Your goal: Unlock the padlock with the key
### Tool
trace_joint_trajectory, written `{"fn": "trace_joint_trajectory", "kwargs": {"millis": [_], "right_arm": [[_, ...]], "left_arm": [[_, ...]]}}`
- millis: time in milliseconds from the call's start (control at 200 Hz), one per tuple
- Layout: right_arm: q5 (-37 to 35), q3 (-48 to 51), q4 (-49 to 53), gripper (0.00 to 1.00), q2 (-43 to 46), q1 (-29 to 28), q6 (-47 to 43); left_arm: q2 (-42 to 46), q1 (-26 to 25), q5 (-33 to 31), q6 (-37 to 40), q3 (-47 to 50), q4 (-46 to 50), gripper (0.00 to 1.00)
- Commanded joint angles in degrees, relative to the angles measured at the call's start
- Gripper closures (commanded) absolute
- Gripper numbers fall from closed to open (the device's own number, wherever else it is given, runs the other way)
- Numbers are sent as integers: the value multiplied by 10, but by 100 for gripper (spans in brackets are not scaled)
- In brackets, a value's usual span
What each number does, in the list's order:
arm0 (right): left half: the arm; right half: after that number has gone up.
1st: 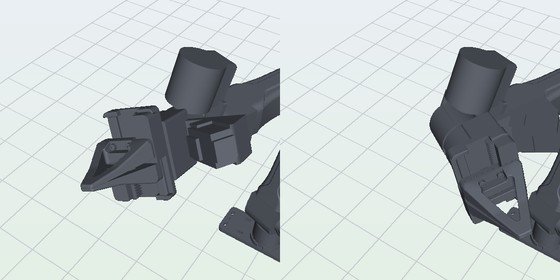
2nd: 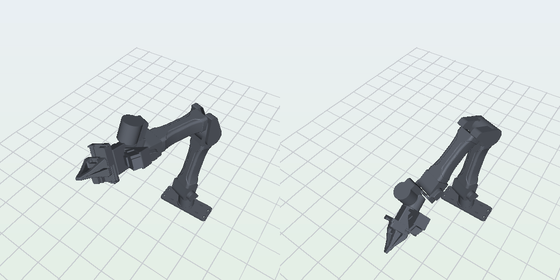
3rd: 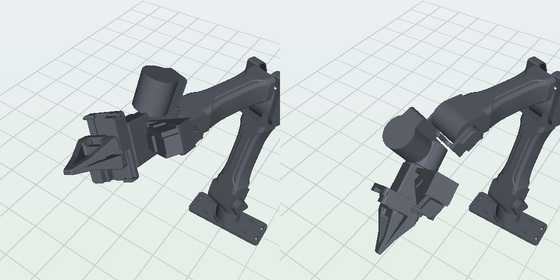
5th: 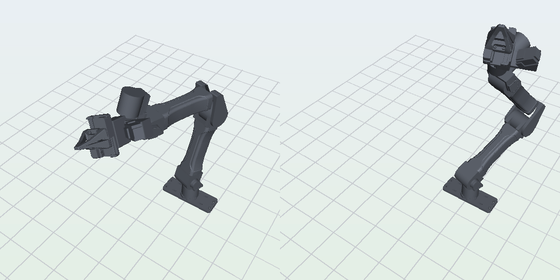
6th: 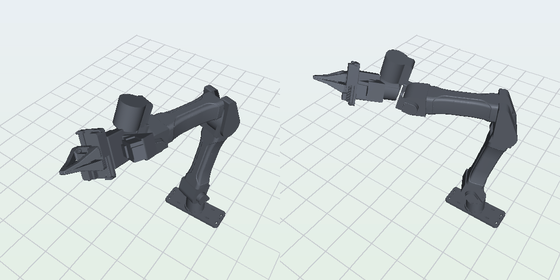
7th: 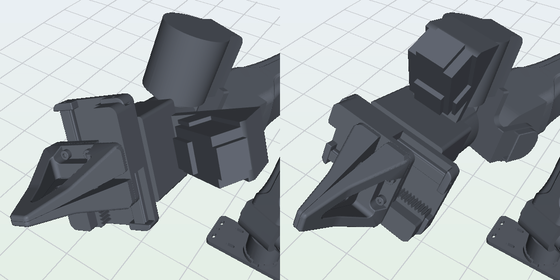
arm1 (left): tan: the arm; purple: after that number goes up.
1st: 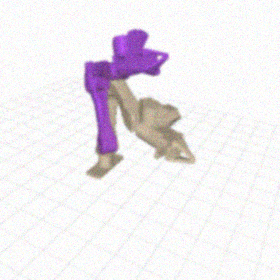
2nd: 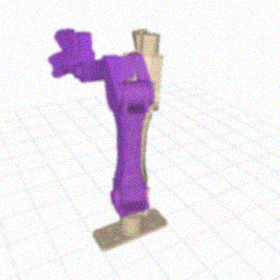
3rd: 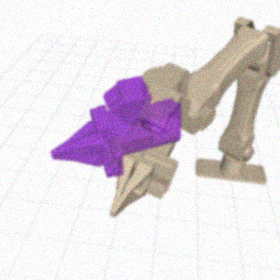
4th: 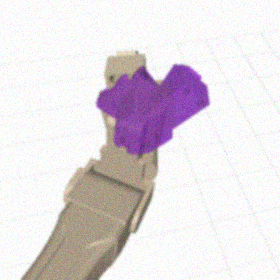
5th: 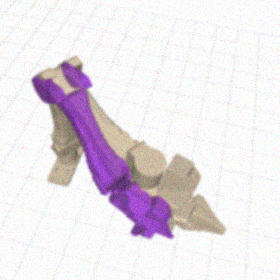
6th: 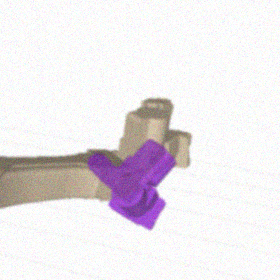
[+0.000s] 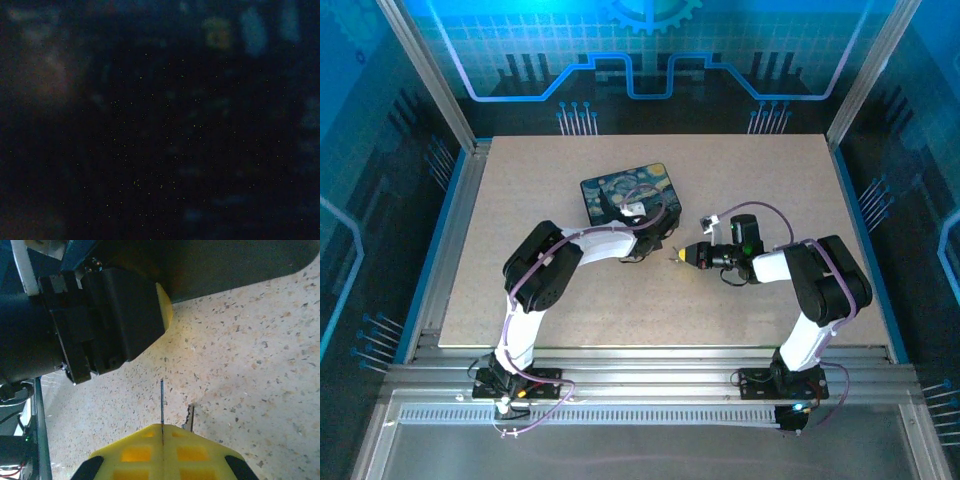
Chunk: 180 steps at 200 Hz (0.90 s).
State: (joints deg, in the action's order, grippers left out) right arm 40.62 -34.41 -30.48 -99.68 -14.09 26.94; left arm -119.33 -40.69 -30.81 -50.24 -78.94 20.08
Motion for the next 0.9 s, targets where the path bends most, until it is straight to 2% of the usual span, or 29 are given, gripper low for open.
{"fn": "trace_joint_trajectory", "kwargs": {"millis": [0,235,365,895], "right_arm": [[18,8,-15,100,11,5,3],[21,5,-17,100,7,3,4],[21,3,-17,100,3,2,4],[25,-1,-9,100,2,-6,0]], "left_arm": [[-11,-2,-39,7,-14,-22,60],[-3,-2,-53,23,-4,-45,56],[-6,-1,-65,30,-6,-48,57],[-4,-2,-90,59,16,-86,79]]}}
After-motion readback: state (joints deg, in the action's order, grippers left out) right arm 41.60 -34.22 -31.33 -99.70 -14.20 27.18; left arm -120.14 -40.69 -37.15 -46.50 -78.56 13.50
